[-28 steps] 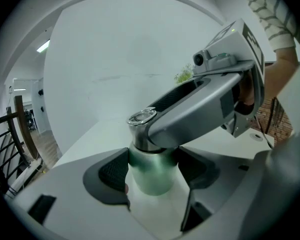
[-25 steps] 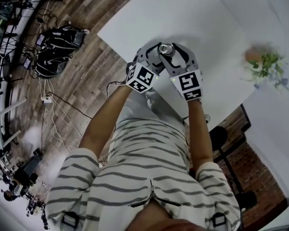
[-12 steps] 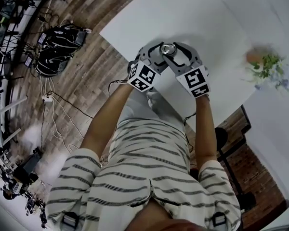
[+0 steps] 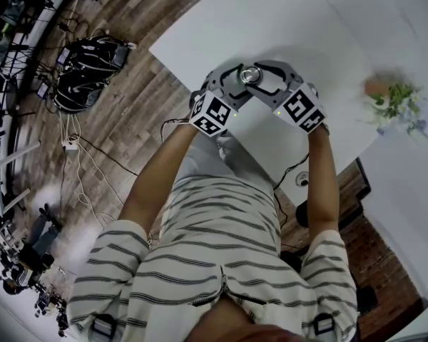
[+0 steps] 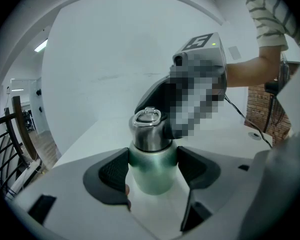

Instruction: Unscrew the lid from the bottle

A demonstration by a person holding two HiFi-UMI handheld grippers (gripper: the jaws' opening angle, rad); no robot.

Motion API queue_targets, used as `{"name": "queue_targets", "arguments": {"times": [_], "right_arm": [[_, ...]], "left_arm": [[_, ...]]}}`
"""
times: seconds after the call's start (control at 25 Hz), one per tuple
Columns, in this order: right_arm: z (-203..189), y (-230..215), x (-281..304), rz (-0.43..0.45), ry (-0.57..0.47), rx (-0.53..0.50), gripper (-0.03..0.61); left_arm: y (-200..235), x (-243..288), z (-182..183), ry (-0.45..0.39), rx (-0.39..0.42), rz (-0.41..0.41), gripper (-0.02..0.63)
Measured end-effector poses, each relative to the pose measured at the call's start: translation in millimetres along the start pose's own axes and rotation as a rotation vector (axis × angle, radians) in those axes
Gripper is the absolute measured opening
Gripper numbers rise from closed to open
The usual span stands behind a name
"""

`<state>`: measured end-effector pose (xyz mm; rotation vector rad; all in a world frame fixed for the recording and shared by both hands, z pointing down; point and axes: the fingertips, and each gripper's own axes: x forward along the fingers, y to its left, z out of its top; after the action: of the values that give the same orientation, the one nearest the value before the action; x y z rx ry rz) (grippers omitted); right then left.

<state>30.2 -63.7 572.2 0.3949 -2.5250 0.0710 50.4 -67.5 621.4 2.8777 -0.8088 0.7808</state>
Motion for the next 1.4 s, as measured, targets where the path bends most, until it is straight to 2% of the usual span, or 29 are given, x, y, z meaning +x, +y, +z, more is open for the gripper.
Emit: {"name": "queue_targets", "arguments": {"times": [0.56, 0.76, 1.04, 1.16, 1.2, 1.24, 1.28, 1.4], "right_arm": [[-1, 6, 0, 0.328, 0.041, -0.221, 0.241], [-4, 6, 2, 0.399, 0.084, -0.259, 0.241], [-3, 7, -1, 0.395, 0.081, -0.252, 0.241], [-4, 7, 1, 0.384, 0.087, -0.210, 0.244], [-5, 8, 1, 0.382, 0.091, -0.187, 0.258], [-5, 9, 0, 0.377, 0.089, -0.166, 0.304], [-3, 11, -1, 0.365, 0.077, -0.150, 0.331], [12, 9, -6, 0.262, -0.010, -0.093, 0.337]], "left_arm": [[-1, 0, -1, 0.004, 0.012, -0.024, 0.305], [0, 2, -3, 0.005, 0.018, -0.028, 0.305], [-2, 1, -1, 0.005, 0.020, -0.033, 0.305], [-2, 1, -2, 0.006, 0.023, -0.034, 0.305], [-2, 1, -2, 0.006, 0.024, -0.034, 0.305], [-2, 1, -3, 0.006, 0.024, -0.034, 0.305], [-2, 1, -3, 0.005, 0.023, -0.033, 0.305], [-1, 1, -3, 0.005, 0.023, -0.031, 0.305]]}}
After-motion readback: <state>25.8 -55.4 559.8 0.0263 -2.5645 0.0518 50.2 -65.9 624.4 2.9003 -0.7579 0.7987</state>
